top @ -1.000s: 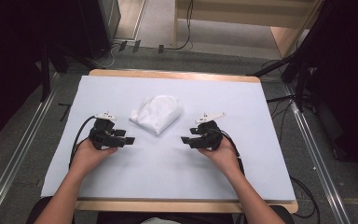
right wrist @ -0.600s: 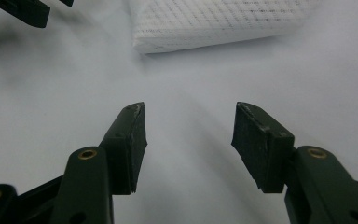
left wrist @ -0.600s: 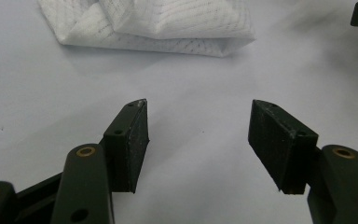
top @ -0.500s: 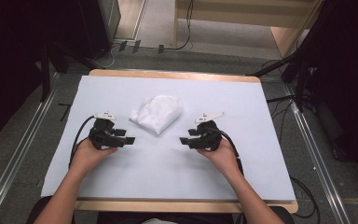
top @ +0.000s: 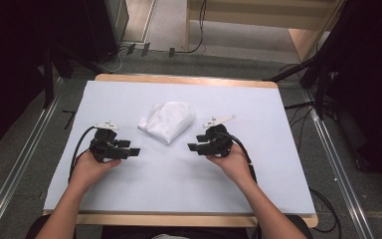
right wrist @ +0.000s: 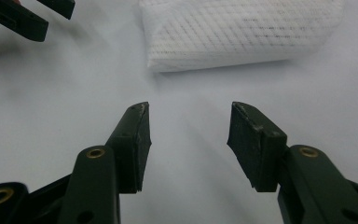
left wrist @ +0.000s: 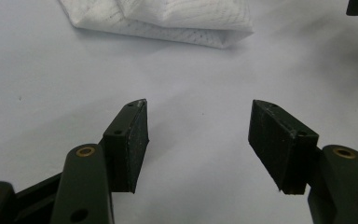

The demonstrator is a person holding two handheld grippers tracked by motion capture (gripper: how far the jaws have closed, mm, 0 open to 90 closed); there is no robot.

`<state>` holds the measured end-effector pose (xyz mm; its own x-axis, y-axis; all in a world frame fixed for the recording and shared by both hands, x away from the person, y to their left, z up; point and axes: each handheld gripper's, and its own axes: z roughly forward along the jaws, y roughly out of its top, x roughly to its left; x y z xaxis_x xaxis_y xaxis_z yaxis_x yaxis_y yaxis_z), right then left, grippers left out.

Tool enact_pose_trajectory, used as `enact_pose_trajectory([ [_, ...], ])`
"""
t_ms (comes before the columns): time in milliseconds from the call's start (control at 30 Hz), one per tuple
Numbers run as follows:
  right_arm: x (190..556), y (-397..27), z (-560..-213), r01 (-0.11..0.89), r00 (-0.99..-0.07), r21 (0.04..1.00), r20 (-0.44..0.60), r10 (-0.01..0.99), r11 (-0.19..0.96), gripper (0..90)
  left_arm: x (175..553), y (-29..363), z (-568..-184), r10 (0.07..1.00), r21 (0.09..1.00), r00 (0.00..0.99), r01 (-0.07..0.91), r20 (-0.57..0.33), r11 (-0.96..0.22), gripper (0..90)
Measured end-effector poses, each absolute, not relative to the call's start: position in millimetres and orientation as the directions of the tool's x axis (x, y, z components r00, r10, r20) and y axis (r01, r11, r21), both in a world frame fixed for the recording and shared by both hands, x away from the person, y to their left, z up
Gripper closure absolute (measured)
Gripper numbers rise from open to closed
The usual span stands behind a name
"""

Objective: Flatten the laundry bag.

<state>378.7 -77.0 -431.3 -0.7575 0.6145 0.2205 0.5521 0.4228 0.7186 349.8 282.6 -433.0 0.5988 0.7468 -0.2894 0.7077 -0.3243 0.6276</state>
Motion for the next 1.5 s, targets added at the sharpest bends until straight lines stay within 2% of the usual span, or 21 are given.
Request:
enact_pose_trajectory([
  [467, 400, -53, -415, 0.546, -0.766, 0.726, 0.229, 0.601, 0.419, 54.4, 346, 297, -432, 0.761, 0.634, 0.578, 0.714, -0.294, -0.297, 38.9],
  [1500, 436, 10, -417, 0.507, -0.82, 0.687, 0.199, 0.536, 0.521, 58.9, 327, 306, -430, 0.784, 0.634, 0.549, 0.724, -0.29, -0.272, 39.2],
])
